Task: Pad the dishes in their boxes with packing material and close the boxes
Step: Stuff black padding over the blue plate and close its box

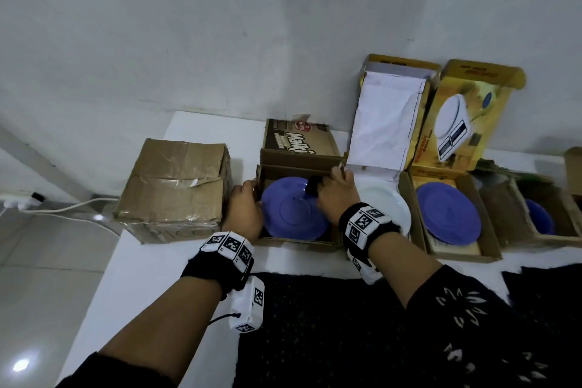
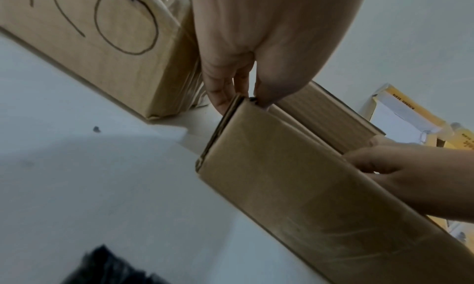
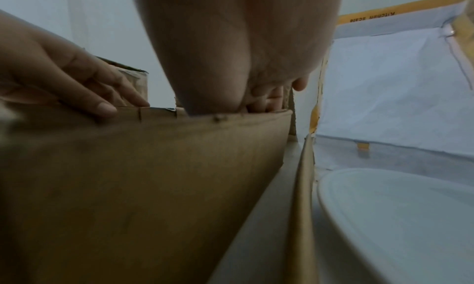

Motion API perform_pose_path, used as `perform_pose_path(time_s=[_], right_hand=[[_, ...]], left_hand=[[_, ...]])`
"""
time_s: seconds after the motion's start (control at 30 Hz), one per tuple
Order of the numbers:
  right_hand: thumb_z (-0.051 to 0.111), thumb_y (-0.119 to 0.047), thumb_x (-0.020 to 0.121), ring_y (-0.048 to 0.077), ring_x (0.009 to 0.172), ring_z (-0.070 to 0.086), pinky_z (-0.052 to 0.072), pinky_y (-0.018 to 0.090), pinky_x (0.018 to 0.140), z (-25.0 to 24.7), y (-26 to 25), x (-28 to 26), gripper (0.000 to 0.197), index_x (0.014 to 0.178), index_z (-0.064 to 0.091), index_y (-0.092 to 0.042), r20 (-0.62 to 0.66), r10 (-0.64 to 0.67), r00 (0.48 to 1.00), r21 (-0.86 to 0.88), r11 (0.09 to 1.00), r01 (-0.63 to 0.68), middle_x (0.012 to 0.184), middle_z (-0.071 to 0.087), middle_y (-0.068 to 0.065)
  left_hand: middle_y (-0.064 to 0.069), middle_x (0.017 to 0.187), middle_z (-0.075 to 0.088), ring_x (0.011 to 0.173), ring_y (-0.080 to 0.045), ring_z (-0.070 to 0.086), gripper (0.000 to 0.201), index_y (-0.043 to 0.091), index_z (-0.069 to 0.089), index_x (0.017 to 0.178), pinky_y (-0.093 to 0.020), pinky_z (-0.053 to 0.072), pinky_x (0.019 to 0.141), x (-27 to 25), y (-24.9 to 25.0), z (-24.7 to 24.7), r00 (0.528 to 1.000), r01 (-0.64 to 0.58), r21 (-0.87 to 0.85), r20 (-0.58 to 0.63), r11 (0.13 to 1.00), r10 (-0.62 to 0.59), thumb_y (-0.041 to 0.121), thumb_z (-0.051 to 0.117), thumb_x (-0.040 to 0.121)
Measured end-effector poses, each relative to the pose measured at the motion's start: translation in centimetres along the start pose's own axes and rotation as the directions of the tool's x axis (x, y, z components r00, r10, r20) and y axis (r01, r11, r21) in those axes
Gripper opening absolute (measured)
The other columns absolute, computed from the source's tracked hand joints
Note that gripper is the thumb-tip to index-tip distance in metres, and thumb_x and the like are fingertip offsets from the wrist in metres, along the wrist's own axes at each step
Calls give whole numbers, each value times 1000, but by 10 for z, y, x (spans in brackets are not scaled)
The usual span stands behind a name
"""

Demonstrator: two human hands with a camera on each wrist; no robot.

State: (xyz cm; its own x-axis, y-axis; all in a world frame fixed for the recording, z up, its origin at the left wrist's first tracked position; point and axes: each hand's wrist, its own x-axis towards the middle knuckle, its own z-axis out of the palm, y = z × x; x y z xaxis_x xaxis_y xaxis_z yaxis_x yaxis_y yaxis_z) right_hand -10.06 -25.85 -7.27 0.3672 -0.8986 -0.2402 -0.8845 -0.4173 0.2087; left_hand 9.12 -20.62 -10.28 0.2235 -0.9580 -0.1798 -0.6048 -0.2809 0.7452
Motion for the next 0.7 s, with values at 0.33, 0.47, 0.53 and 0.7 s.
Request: perform_pose_path(time_s=[0.33,0.47,0.53,0.7], right_hand=[[52,-15,90,36,124,38,31,41,101,-18,5,8,35,125,49,-11,107,-4,994,88,996,-6,125,57,13],[54,-22,88,35,120,43,32,43,99,-13,1,-7,49,135,40,-19,13,-101,995,53,994,101,132,44,10],[51,-26,89,32,122,38,26,44,101,-5,3,-11,42,130,49,-17,15,-118,993,-86,989,119,131,45,6],[78,-35,52,25,90,62,24,40,84,0,4,-16,28,73,69,-19,-36,8,999,-131,991,-13,76,64,-3]], left_hand=[[-17,123,53,112,-34,53,44,11,48,126,-47,43,98,0,5,-1,999,24,22,21,999,-25,1,51,83],[-16,123,53,113,-34,52,44,12,48,126,-47,43,99,1,5,-2,999,26,38,23,999,-27,2,50,84],[-17,123,52,113,-35,52,43,12,47,127,-48,43,99,0,4,-2,999,23,54,28,998,-25,2,49,85],[-20,121,52,111,-38,52,41,11,46,125,-49,44,96,-1,4,-1,999,30,42,27,999,-31,2,47,85]])
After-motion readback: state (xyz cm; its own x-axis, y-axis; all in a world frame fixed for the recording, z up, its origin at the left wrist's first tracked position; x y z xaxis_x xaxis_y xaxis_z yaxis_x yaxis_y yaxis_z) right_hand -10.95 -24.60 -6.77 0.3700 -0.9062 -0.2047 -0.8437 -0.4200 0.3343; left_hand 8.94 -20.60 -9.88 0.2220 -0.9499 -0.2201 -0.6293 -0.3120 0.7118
